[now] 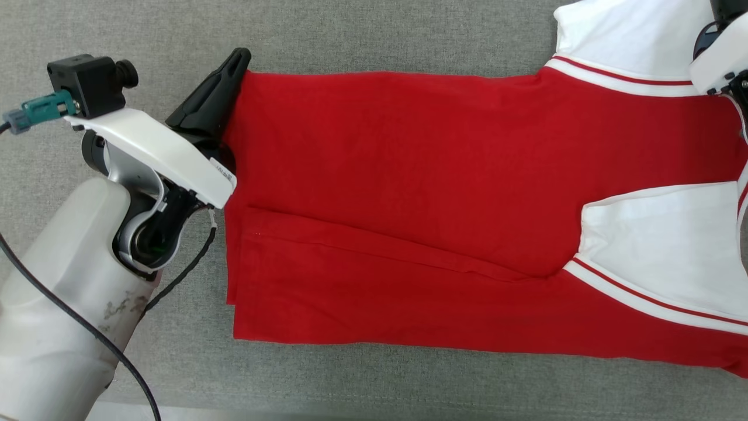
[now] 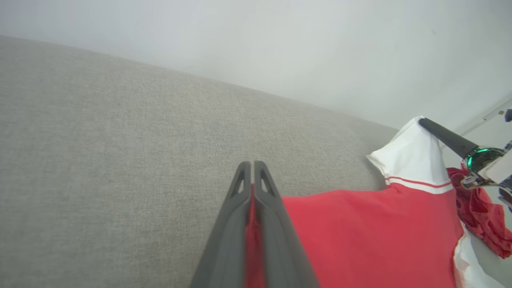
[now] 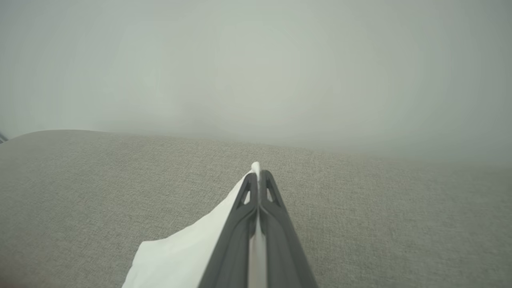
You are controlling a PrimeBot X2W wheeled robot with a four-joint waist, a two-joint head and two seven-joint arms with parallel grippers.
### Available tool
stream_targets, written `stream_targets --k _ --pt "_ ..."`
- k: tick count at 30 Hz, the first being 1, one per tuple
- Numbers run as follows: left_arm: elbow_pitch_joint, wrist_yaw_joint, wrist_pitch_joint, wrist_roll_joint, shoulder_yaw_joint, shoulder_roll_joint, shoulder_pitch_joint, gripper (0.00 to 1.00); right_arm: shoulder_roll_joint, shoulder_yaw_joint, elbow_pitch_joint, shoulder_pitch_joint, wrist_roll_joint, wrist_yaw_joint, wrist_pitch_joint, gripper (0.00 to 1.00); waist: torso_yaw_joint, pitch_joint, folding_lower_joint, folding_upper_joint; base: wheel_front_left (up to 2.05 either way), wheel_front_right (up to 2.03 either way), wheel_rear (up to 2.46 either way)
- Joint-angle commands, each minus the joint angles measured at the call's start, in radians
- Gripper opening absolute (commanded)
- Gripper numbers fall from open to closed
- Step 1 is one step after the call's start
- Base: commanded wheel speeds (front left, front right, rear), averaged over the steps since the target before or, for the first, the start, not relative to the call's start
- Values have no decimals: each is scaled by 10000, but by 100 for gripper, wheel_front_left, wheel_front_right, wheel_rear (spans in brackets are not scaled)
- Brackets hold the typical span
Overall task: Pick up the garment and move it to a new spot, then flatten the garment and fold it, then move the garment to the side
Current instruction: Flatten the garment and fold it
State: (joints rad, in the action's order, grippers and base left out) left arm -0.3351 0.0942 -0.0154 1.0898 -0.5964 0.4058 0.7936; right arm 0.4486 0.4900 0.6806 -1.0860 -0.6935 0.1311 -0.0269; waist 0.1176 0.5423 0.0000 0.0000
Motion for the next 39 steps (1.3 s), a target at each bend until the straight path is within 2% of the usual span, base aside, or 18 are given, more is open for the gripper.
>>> stream_targets --k 1,9,14,21,24,29,35,39 --pt "308 -96 -137 -130 373 539 -92 0 170 20 -385 488 -86 -4 -86 0 -5 -36 0 0 0 0 0" --pt "968 -372 -582 -386 365 794 -813 0 692 -142 -1677 1737 -313 -4 -603 0 -28 -250 0 0 0 0 0" --pt "1712 -617 -914 -506 383 1028 -1558 0 1115 -402 -3115 3140 -442 -4 -1065 0 -74 -426 0 0 0 0 0" --pt "2456 -1038 -1316 -613 425 1282 -2562 0 1373 -1399 -5390 5760 -629 -4 -1767 0 -117 -678 0 0 0 0 0" --pt "2653 -1211 -1443 -578 486 1390 -2972 0 1257 -1874 -6197 6996 -808 -4 -1915 0 -197 -823 0 0 0 0 0" --pt "2949 -1436 -1574 -416 554 1484 -3636 0 927 -2480 -6854 8648 -963 -4 -2065 0 -310 -1004 0 0 0 0 0" --pt "3220 -1765 -1783 -229 735 1509 -4300 0 343 -3094 -7379 9958 -1242 -4 -2240 0 -347 -1222 0 0 0 0 0" --pt "3167 -1811 -1845 -24 749 1428 -4720 0 8 -3213 -7504 10516 -1415 -4 -2292 0 -398 -1333 0 0 0 0 0"
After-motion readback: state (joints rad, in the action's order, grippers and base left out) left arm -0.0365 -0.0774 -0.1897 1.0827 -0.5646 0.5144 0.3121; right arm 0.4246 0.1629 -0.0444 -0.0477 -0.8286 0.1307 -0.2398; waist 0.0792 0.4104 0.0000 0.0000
